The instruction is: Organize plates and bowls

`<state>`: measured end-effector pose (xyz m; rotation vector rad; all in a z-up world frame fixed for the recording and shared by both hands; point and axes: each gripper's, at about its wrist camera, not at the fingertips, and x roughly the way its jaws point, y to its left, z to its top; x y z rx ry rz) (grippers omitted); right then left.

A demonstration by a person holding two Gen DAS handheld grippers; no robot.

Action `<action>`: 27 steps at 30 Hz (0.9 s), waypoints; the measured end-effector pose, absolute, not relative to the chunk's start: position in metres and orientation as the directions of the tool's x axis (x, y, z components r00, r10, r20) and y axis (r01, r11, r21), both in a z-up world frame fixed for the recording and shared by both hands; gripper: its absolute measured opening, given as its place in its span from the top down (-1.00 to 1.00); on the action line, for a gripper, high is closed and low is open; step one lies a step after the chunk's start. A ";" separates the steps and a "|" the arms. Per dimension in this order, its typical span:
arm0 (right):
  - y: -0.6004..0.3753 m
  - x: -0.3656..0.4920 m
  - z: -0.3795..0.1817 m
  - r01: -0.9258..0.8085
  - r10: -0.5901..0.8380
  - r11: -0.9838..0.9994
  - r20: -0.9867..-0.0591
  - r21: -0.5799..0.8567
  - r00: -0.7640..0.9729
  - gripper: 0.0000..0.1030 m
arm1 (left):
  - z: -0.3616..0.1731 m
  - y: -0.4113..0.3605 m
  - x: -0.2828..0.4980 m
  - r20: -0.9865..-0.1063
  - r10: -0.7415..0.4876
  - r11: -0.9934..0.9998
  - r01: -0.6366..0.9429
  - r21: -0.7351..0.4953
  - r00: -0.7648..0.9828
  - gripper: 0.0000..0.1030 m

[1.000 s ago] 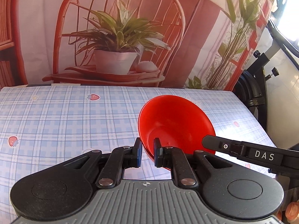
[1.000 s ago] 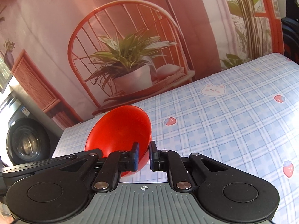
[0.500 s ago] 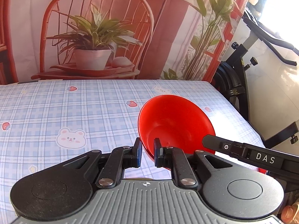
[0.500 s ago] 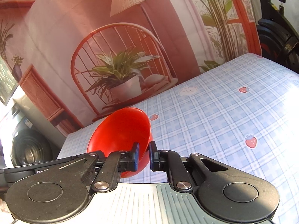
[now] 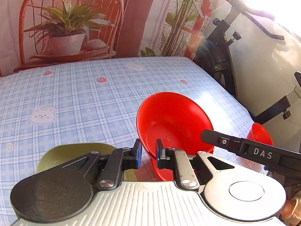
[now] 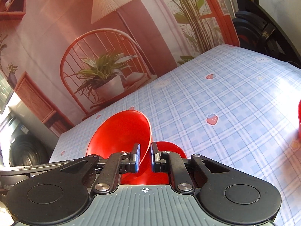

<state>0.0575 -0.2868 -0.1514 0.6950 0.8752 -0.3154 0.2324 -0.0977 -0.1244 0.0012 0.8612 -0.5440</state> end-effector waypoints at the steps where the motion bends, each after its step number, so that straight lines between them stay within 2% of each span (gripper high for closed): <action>1: -0.288 0.054 -0.153 0.524 0.022 0.738 -0.791 0.426 0.611 0.77 | -0.126 -0.100 0.231 -0.724 -0.452 0.863 0.460 -0.208 0.521 0.70; 25: -0.296 0.016 -0.171 0.546 0.056 0.697 -0.794 0.465 0.605 0.76 | -0.151 -0.132 0.223 -0.797 -0.347 0.871 0.484 -0.080 0.493 0.67; 27: -0.296 0.015 -0.170 0.549 0.049 0.699 -0.796 0.460 0.604 0.75 | -0.150 -0.131 0.224 -0.800 -0.345 0.873 0.481 -0.081 0.491 0.61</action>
